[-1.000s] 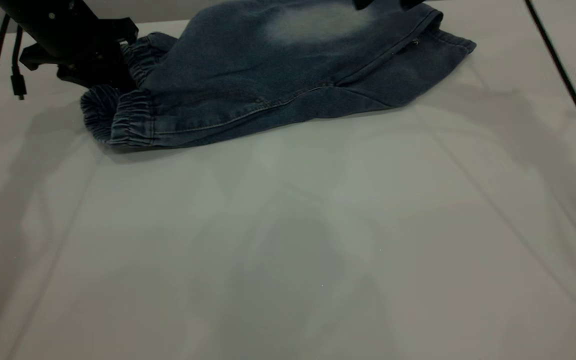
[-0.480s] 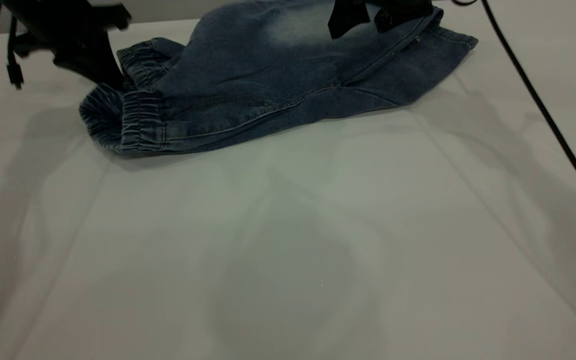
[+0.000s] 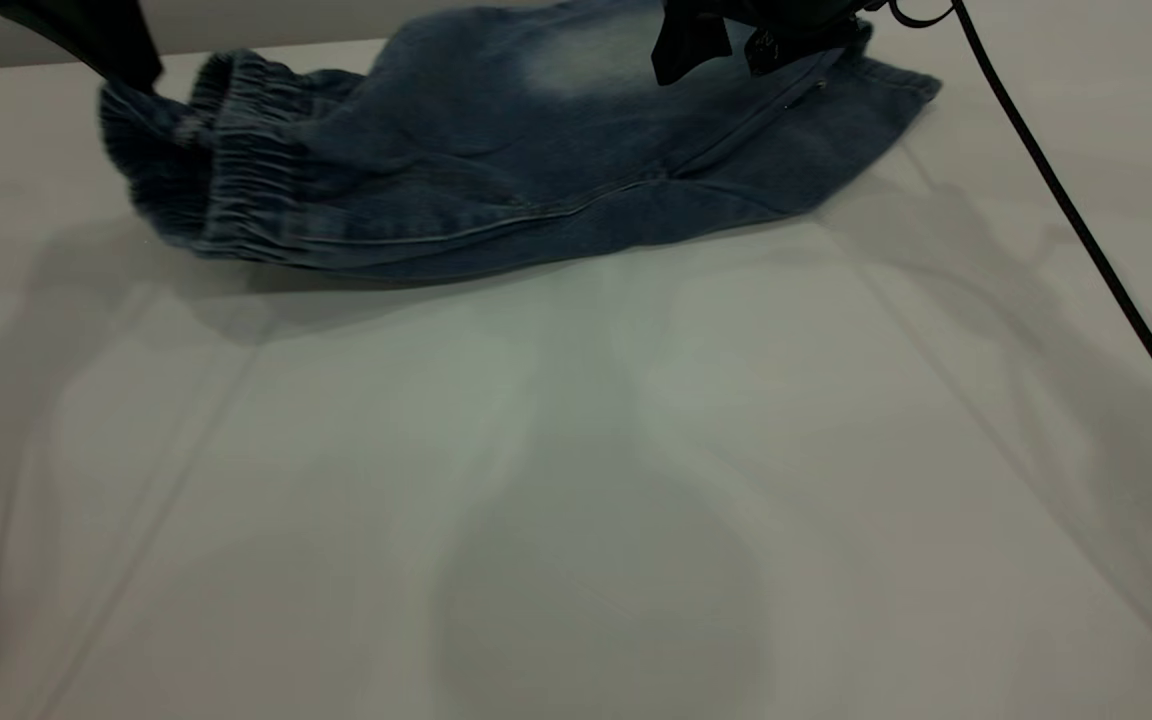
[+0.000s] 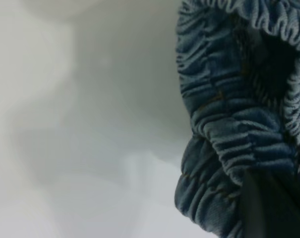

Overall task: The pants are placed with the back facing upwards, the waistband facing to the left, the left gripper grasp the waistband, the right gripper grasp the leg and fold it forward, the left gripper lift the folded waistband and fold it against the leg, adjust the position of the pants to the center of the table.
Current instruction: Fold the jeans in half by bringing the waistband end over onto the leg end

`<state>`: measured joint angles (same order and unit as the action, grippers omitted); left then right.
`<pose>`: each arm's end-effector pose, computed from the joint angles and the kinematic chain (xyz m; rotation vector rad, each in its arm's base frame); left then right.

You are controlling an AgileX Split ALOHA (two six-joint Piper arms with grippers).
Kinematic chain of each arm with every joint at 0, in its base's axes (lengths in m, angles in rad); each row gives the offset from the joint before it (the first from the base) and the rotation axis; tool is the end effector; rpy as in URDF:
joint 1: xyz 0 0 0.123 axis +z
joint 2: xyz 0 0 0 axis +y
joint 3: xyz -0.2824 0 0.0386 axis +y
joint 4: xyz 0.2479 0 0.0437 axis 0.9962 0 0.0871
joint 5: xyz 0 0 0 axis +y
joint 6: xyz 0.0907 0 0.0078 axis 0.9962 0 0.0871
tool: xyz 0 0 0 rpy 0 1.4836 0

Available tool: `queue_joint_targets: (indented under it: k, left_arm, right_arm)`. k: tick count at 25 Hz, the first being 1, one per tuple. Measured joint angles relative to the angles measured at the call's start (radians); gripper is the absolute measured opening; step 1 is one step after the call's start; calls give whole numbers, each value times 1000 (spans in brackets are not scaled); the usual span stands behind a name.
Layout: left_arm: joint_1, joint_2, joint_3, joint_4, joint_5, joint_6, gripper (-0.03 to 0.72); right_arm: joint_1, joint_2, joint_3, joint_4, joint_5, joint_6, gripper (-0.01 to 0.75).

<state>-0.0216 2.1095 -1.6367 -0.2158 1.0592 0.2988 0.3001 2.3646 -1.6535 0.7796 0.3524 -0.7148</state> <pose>0.4302 -0.0263 0.1830 0.3364 2.9601 -0.2623 0.4720 0.1693 0.0967 -0.4361 2.4271 0.4463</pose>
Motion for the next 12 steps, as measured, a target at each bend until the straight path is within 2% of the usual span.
queue_joint_targets:
  k: [6,12]
  left_arm:
    - [0,-19,-51,41,116,-21,26]
    - [0,-19,-52,32,98,-20,26]
  right_arm:
    - [22,0,0,4,-23,-3,549]
    - [72,40,0,5,-74,-24,549]
